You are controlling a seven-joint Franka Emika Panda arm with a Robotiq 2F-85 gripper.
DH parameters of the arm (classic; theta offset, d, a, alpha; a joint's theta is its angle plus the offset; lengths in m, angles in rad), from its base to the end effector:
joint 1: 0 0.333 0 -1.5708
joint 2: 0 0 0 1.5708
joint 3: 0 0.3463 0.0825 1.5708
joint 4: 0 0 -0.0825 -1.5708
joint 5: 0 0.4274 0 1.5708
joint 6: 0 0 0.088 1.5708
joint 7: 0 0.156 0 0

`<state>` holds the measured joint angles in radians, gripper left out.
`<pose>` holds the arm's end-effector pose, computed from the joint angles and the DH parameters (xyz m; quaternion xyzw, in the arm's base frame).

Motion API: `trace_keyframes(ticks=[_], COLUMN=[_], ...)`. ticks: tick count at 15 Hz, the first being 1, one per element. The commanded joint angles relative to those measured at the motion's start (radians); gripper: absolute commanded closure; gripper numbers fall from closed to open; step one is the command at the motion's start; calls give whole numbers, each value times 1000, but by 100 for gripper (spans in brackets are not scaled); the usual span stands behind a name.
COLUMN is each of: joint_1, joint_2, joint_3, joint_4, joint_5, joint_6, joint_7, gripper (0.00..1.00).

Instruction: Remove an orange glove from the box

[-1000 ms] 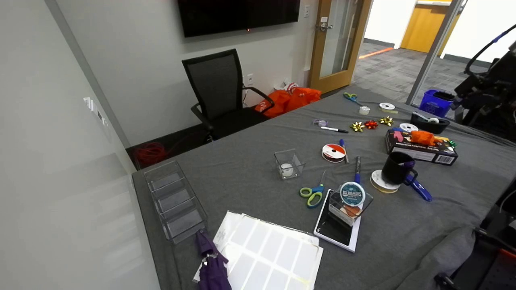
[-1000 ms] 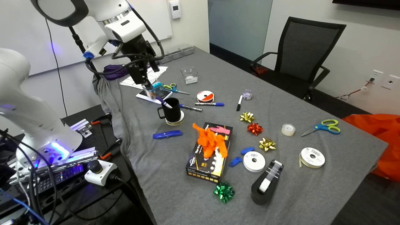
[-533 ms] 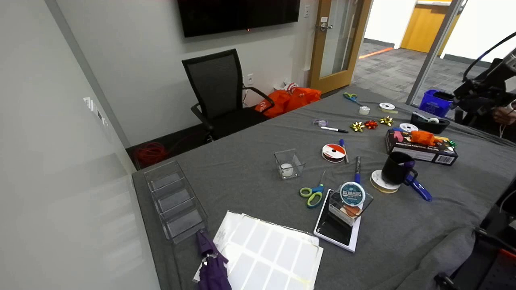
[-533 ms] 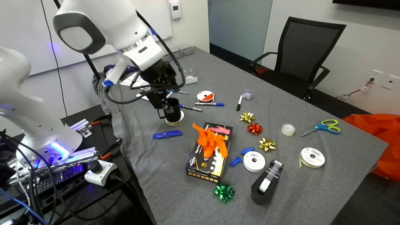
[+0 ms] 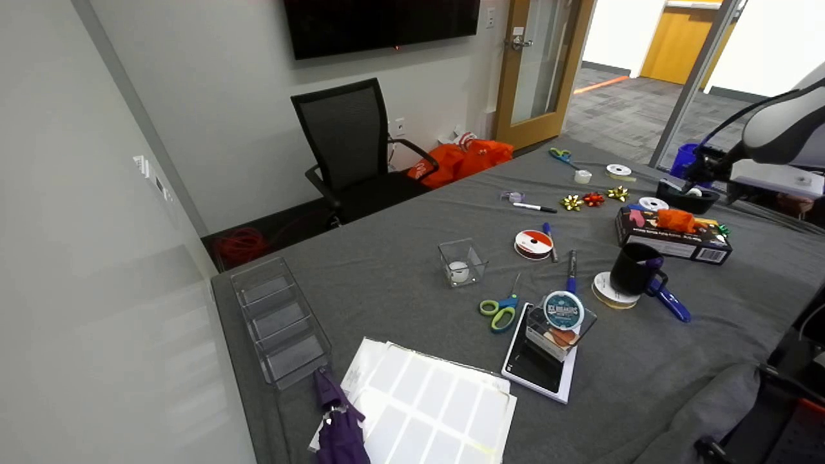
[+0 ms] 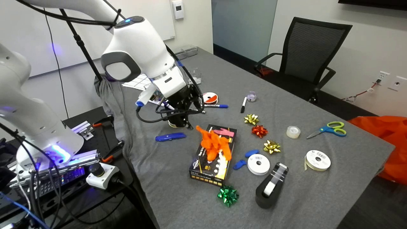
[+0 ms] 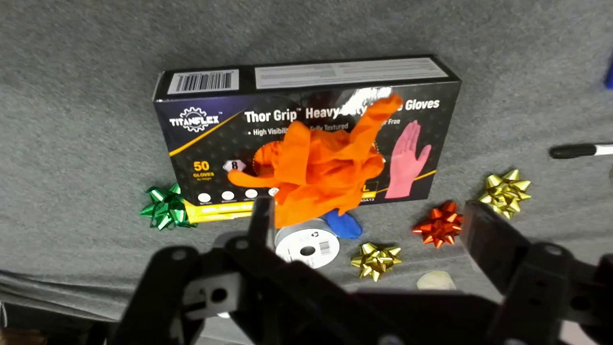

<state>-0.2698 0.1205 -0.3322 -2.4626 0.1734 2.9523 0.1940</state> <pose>0.4532 -0.3263 0.2380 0.8733 -0.4494 0.1863 0.0254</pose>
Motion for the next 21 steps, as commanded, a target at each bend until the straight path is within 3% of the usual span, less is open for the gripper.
trace_keyframes(ticks=[1,5,8,10,14,16,17,19,21], joint_1=[38,70,68,52,51,37,37,33,10], joint_2=[117,189,197,199,213,217,225,249,270], joint_3=[-40,-70,-47,-15,8,28,30,34,53], joint_4=[47,81,93,100,110,113,118,131,141], joint_5=[-56,-71,-17,25,67,85,90,98,94], joint_6=[60,65,41,38,51,61,67,88,114], joint_7=[146,242,242,227,226,206,207,203,198], gripper=[0,0,0,26,55,64,25,28,16])
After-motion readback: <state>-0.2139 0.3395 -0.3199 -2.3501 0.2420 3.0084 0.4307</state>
